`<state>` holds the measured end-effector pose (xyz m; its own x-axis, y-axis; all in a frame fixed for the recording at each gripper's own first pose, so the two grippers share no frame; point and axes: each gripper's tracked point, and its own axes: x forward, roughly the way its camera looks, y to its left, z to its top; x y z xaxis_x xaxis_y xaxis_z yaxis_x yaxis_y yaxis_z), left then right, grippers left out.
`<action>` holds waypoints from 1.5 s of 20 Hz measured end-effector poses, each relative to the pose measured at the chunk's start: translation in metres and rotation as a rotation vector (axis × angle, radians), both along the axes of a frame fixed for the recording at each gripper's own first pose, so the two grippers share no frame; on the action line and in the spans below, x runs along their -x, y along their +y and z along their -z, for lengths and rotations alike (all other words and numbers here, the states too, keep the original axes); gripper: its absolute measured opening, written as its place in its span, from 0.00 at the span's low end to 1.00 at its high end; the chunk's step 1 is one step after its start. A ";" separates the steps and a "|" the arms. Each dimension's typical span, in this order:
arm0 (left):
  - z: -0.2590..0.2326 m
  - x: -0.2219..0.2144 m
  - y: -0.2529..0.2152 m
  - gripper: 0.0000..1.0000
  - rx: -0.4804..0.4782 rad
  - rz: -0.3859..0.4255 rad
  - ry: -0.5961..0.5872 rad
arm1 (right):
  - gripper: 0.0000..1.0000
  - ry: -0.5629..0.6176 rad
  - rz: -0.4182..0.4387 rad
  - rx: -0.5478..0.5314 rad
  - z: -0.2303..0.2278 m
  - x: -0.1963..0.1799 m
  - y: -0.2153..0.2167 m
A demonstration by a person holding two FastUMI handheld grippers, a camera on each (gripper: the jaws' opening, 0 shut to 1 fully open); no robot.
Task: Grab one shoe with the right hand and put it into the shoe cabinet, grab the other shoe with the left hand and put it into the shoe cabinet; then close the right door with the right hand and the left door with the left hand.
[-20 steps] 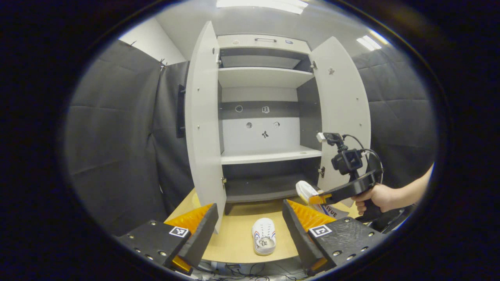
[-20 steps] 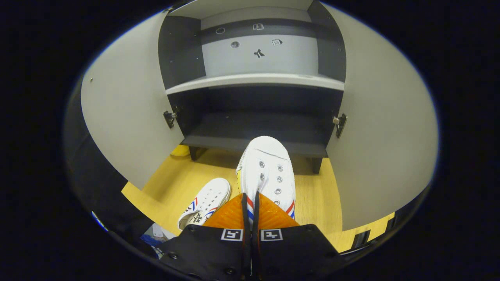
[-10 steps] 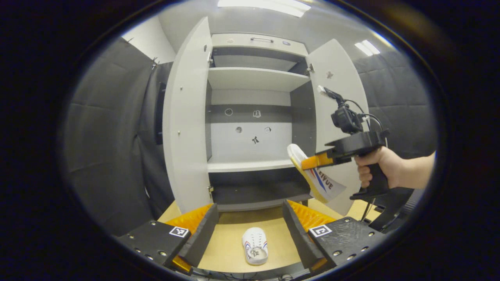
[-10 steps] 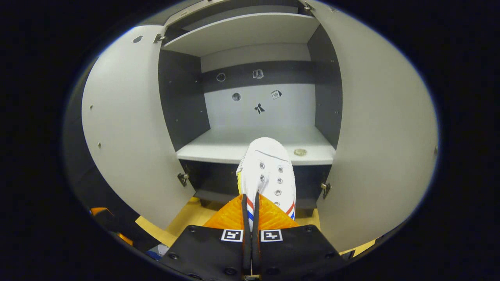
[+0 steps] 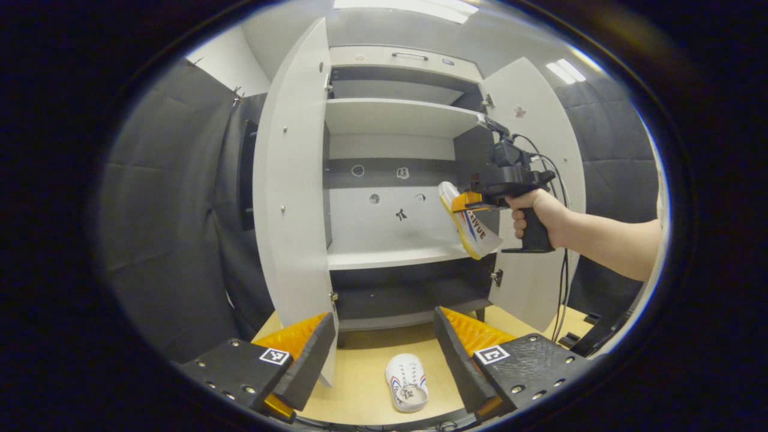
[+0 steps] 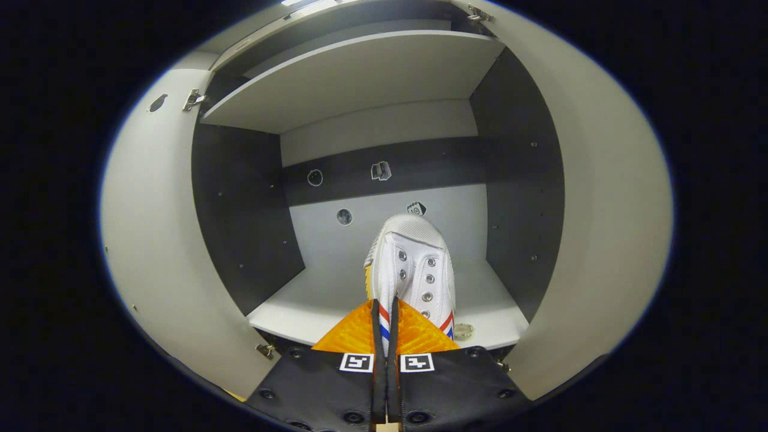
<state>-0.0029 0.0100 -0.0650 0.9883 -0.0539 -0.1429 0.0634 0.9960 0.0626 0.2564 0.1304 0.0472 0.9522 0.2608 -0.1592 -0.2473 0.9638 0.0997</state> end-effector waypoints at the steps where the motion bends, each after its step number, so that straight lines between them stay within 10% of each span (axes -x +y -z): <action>1: -0.002 -0.003 0.003 0.95 0.000 -0.021 0.002 | 0.02 -0.004 0.007 -0.010 -0.004 -0.014 -0.001; 17: -0.019 -0.043 0.006 0.96 0.000 -0.274 0.010 | 0.03 0.095 0.057 -0.112 0.033 -0.149 0.010; 20: -0.020 -0.048 0.000 0.96 0.001 -0.270 0.002 | 0.14 0.051 0.036 -0.127 0.022 -0.150 0.014; 25: -0.018 -0.044 -0.003 0.96 -0.010 -0.245 -0.007 | 1.00 -0.023 0.042 -0.118 0.003 -0.130 0.016; 30: -0.002 -0.037 0.004 0.95 -0.021 -0.170 0.030 | 0.98 -0.074 0.064 -0.039 0.003 -0.075 0.013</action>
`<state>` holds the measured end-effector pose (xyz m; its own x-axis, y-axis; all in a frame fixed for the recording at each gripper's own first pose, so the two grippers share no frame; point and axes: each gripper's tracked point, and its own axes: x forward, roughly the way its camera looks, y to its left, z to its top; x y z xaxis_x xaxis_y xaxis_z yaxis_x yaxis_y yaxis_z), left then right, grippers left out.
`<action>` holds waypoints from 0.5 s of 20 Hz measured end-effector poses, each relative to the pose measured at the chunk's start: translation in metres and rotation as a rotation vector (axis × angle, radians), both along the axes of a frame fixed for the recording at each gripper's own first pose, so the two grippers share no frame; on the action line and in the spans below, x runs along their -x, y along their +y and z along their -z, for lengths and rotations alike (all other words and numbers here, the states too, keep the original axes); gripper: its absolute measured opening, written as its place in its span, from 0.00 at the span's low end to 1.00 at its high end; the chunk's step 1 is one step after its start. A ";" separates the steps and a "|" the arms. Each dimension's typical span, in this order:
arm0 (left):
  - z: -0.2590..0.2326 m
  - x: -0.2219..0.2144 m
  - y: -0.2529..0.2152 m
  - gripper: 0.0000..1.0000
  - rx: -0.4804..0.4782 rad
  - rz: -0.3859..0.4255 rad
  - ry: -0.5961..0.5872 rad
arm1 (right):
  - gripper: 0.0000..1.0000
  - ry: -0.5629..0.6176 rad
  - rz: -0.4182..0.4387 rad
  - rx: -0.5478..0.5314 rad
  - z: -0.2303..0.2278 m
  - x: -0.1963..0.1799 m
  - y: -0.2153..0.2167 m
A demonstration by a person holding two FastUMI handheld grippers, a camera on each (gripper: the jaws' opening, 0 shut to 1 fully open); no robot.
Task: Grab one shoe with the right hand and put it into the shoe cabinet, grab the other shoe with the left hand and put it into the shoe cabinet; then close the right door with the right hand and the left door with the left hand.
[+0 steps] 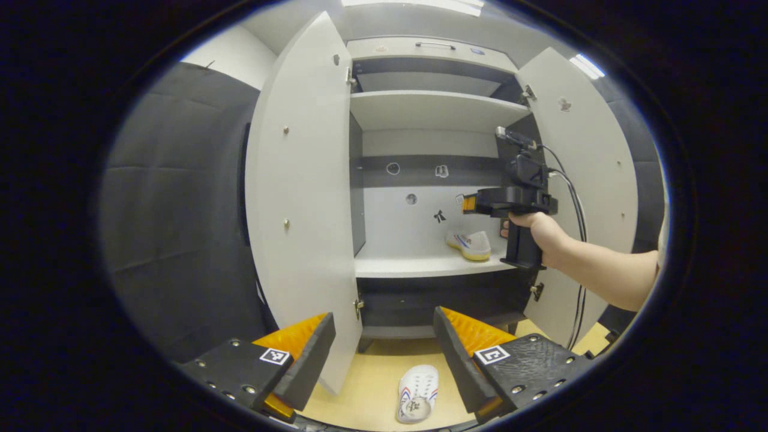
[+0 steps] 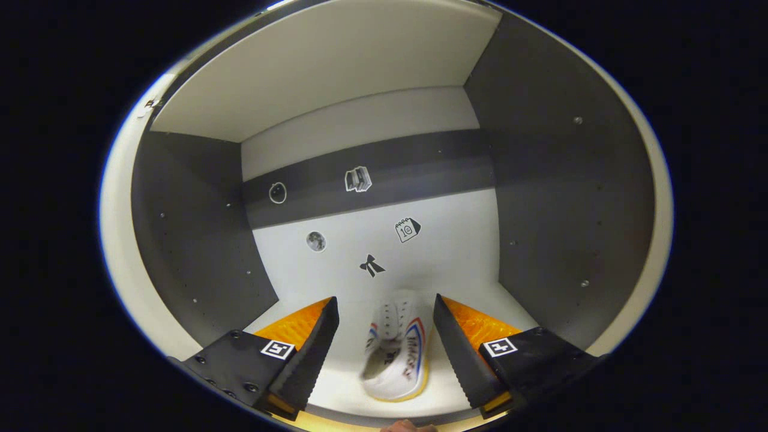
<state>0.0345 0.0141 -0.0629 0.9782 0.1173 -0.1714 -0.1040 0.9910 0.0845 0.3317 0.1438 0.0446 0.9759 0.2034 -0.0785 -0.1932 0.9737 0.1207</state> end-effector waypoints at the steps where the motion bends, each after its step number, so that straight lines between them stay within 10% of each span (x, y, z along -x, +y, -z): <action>1: 0.003 0.003 0.003 0.95 -0.018 0.015 0.017 | 0.98 -0.011 0.012 0.010 0.000 0.014 -0.002; 10: 0.046 0.014 -0.002 0.94 0.038 0.234 0.083 | 0.98 -0.081 0.101 0.067 0.017 0.141 -0.015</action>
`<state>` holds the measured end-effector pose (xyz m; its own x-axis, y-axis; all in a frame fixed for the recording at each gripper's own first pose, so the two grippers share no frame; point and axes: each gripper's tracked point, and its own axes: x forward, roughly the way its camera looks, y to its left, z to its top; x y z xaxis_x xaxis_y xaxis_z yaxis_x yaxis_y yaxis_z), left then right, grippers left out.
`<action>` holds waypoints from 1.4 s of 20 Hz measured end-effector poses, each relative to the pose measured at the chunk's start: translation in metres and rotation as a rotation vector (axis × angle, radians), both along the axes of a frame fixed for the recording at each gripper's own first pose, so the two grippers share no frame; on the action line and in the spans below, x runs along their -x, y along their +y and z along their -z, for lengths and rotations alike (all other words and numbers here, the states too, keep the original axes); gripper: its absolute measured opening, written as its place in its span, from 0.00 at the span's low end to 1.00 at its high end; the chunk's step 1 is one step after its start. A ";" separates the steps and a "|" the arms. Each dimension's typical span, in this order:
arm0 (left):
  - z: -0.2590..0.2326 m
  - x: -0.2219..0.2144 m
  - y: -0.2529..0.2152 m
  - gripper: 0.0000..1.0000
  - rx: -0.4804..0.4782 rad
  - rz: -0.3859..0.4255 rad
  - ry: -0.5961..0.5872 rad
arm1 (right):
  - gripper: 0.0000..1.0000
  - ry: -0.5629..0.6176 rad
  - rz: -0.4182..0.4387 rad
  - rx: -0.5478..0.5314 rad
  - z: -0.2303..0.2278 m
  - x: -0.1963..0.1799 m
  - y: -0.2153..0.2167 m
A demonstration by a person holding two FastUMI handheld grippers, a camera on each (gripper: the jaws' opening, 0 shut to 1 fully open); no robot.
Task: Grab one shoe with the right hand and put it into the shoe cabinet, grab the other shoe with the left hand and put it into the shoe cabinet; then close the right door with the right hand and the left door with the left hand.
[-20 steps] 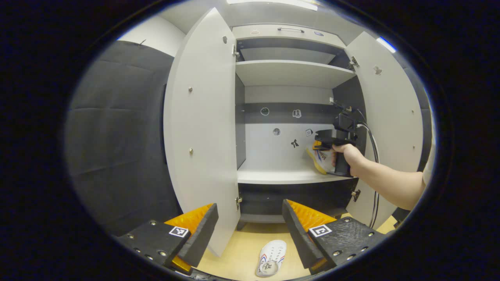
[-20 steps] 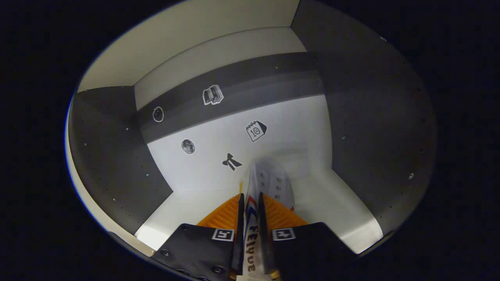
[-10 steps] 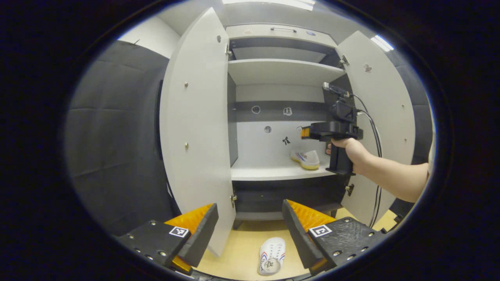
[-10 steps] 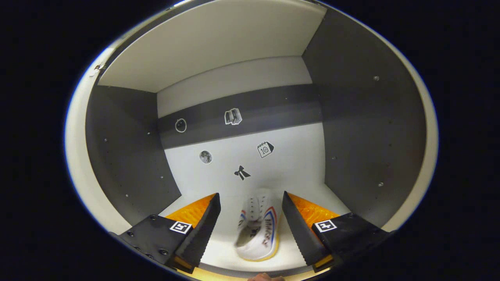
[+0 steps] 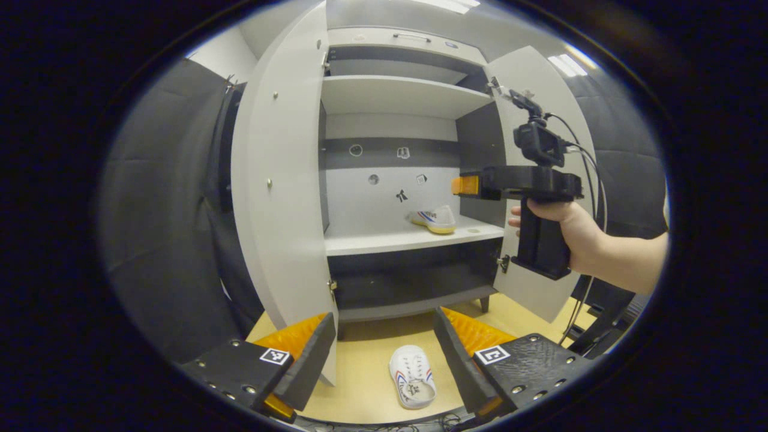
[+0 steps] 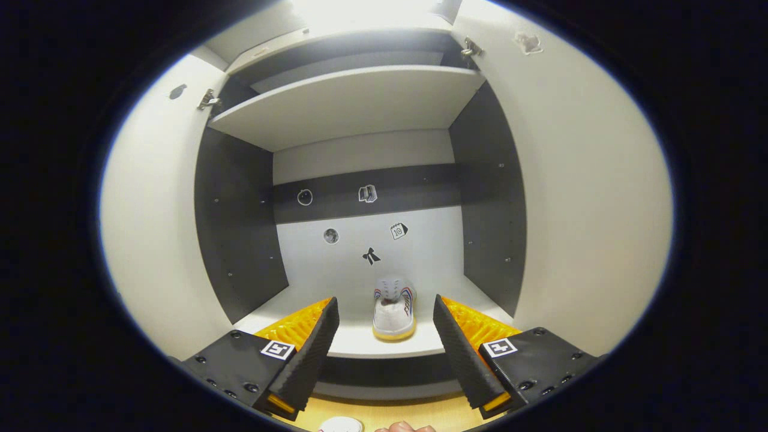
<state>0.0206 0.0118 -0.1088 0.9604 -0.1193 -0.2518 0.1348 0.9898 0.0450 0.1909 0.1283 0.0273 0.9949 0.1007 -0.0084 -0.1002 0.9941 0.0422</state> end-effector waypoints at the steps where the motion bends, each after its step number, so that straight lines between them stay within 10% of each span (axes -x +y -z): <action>1: 0.007 0.001 -0.001 0.95 0.008 0.016 0.013 | 0.98 0.014 0.013 0.016 0.010 0.014 -0.005; 13: 0.147 -0.006 -0.046 0.95 -0.007 0.243 0.300 | 0.98 0.320 0.279 0.122 0.132 0.203 -0.119; 21: 0.257 -0.039 -0.033 0.94 -0.151 0.265 0.481 | 1.00 0.413 0.422 0.110 0.166 0.268 -0.173; 28: 0.307 -0.058 -0.025 0.94 -0.074 0.195 0.618 | 1.00 0.452 0.522 0.075 0.177 0.289 -0.225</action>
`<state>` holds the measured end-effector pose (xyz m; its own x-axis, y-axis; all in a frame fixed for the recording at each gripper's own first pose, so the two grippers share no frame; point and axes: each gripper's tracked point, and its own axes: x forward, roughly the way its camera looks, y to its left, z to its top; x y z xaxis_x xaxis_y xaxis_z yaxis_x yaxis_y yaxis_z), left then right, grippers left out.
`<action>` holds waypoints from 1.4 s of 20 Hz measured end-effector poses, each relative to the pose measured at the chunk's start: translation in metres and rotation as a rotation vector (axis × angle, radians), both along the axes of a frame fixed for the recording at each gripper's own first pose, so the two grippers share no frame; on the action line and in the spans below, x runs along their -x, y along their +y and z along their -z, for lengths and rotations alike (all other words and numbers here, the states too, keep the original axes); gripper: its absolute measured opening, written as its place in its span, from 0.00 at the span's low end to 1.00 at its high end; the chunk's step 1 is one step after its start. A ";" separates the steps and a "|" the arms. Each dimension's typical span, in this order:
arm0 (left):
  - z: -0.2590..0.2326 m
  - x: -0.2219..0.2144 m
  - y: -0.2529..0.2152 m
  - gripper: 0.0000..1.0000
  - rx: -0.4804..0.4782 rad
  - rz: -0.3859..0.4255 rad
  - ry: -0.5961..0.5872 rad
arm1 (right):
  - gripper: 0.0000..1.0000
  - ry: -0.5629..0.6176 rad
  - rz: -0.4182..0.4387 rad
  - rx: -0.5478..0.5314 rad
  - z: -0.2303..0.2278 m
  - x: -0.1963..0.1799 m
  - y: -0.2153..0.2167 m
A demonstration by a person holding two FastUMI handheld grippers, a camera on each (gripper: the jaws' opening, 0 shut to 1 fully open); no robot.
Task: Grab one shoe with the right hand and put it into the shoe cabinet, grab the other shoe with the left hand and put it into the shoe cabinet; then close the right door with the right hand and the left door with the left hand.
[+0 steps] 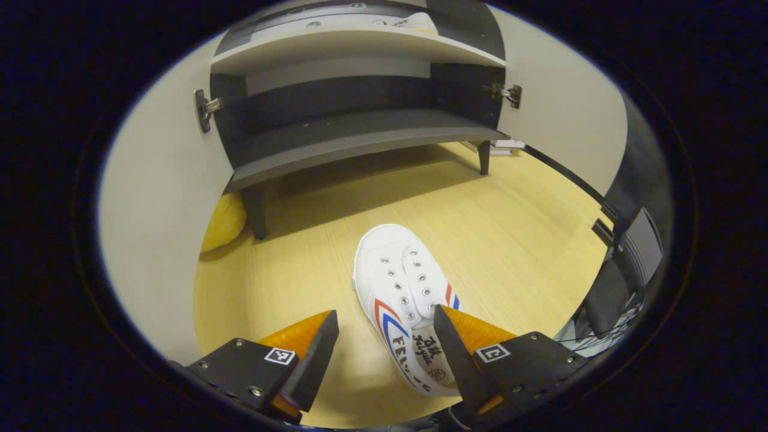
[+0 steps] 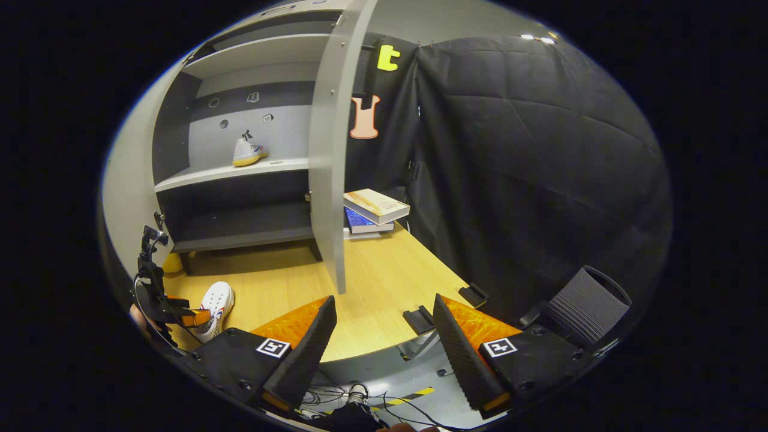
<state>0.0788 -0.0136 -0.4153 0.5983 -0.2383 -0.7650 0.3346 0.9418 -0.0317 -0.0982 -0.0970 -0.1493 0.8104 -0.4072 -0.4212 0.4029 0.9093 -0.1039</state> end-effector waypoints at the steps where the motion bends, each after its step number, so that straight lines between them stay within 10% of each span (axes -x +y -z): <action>1: 0.002 -0.001 0.000 0.94 0.015 -0.012 0.027 | 1.00 0.002 0.014 -0.007 0.002 0.000 -0.008; 4: 0.016 0.001 -0.003 0.84 0.020 -0.018 0.066 | 1.00 -0.002 0.044 -0.020 0.006 -0.006 -0.026; 6: 0.018 0.005 -0.005 0.49 0.024 -0.042 0.091 | 1.00 0.003 0.049 -0.025 0.010 -0.011 -0.033; 10: 0.024 0.009 -0.003 0.50 0.032 -0.055 0.136 | 1.00 0.006 0.062 -0.051 0.023 -0.015 -0.043; 13: 0.026 0.007 0.000 0.33 0.026 -0.138 0.182 | 1.00 -0.004 0.075 -0.072 0.032 -0.017 -0.047; 14: 0.022 0.010 0.001 0.08 0.019 -0.150 0.198 | 0.98 -0.004 0.077 -0.086 0.034 -0.018 -0.048; 28: -0.044 -0.022 0.011 0.00 0.078 -0.134 0.052 | 1.00 -0.039 0.114 -0.113 0.035 -0.029 -0.076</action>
<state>0.1006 -0.0031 -0.3710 0.5887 -0.2190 -0.7782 0.2022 0.9719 -0.1205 -0.0690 -0.1726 -0.1848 0.7780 -0.4495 -0.4389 0.5062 0.8623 0.0140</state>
